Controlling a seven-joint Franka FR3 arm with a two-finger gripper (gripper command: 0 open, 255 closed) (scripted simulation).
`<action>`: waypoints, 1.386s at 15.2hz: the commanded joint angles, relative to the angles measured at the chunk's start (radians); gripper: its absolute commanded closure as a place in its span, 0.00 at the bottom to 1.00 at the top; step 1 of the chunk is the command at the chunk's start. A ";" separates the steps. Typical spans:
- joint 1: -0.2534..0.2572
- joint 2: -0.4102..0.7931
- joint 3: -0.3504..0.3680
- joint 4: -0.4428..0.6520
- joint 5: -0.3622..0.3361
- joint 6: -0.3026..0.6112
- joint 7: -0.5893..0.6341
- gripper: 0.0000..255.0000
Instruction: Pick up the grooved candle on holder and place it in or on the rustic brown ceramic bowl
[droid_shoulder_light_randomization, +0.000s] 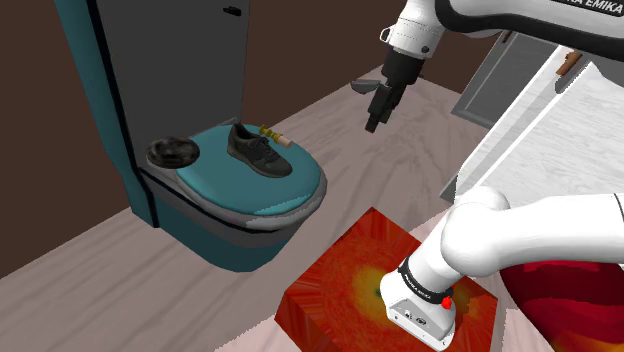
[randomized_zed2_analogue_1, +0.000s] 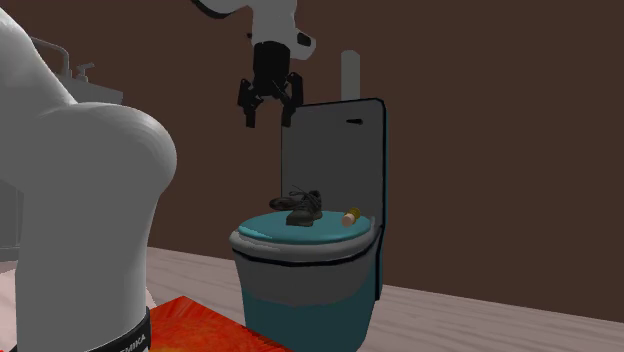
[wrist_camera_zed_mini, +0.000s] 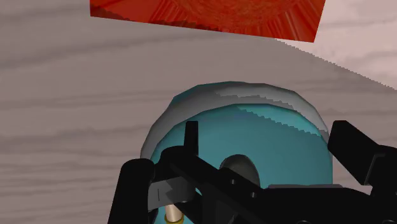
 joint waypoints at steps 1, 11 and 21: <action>0.000 0.000 0.000 0.000 0.000 0.000 0.000 0.00; -0.012 0.283 0.039 -0.022 -0.044 0.377 0.043 0.00; -0.038 0.639 0.068 0.108 -0.135 0.671 0.124 0.00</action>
